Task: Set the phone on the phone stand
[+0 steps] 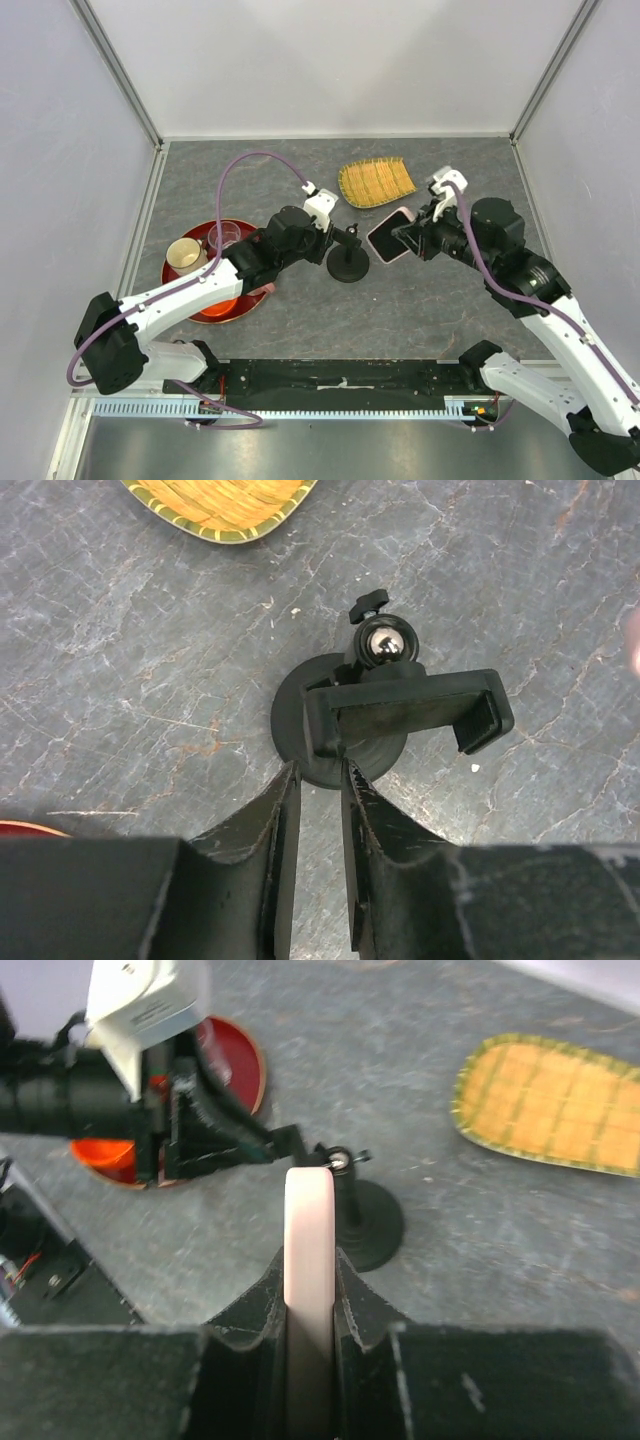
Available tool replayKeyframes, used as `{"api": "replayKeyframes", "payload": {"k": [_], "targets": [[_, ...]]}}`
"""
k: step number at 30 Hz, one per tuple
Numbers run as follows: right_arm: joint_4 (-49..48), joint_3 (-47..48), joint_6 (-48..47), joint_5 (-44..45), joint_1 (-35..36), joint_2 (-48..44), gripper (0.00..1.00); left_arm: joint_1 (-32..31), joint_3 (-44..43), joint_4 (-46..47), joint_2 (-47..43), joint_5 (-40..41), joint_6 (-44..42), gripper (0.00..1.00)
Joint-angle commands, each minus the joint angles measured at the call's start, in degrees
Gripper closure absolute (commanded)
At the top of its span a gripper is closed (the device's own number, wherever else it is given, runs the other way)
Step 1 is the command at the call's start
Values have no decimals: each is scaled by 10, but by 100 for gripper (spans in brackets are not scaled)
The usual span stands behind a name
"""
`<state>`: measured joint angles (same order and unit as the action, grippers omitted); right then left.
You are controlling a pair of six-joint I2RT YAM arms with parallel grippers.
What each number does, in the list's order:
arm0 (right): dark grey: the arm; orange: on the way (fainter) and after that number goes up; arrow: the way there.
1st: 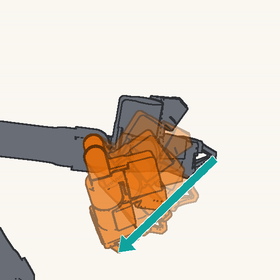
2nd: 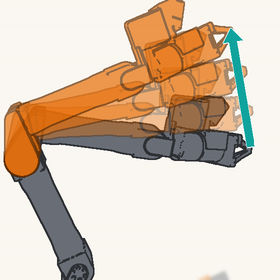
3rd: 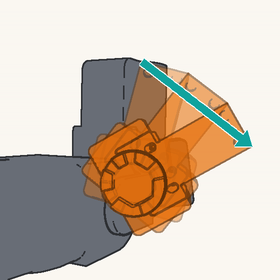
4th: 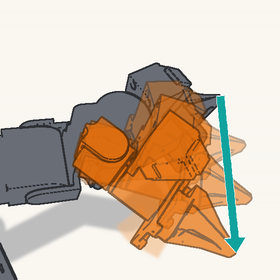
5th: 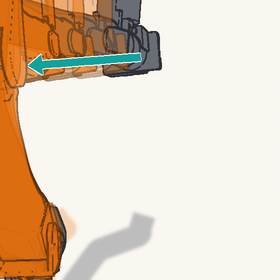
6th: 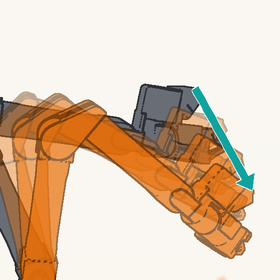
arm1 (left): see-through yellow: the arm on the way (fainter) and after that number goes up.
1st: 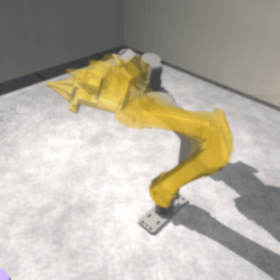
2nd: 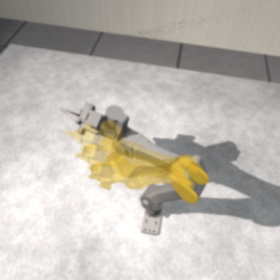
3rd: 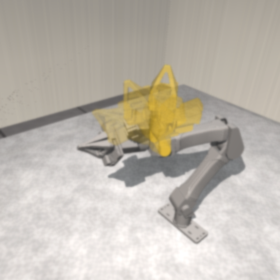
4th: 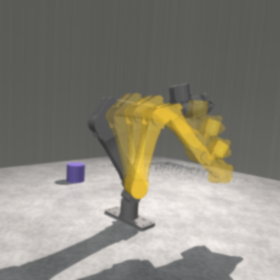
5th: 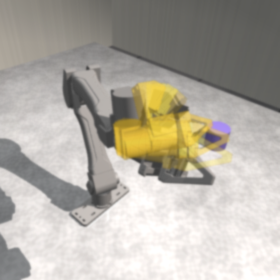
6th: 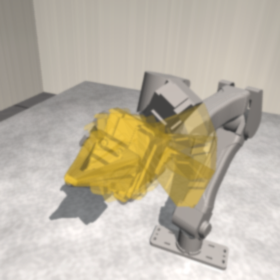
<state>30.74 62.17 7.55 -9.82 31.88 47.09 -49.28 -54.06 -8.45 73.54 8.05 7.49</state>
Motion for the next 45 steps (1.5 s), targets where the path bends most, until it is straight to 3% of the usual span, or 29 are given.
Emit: {"api": "replayKeyframes", "payload": {"k": [1,5,11,26,32,34,41,45], "targets": [[-55,36,-31,-143,0,4,100,-2,-21,19,-3,27,-31,73],[-53,36,-49,-213,1,23,100,-2,-16,26,-4,14,-43,73],[-43,63,-71,-190,2,53,100,-2,-15,35,1,1,-56,66],[-38,88,-71,-209,2,92,100,1,3,99,7,-37,-91,73],[-34,95,-86,-201,3,95,100,0,-1,73,13,-30,-90,64],[-26,96,-90,-200,2,93,100,0,0,65,11,-27,-85,57],[-17,92,-97,-187,2,94,100,-1,5,66,13,-17,-83,64],[-16,93,-98,-185,2,100,100,-1,0,47,10,-17,-80,48]]}}
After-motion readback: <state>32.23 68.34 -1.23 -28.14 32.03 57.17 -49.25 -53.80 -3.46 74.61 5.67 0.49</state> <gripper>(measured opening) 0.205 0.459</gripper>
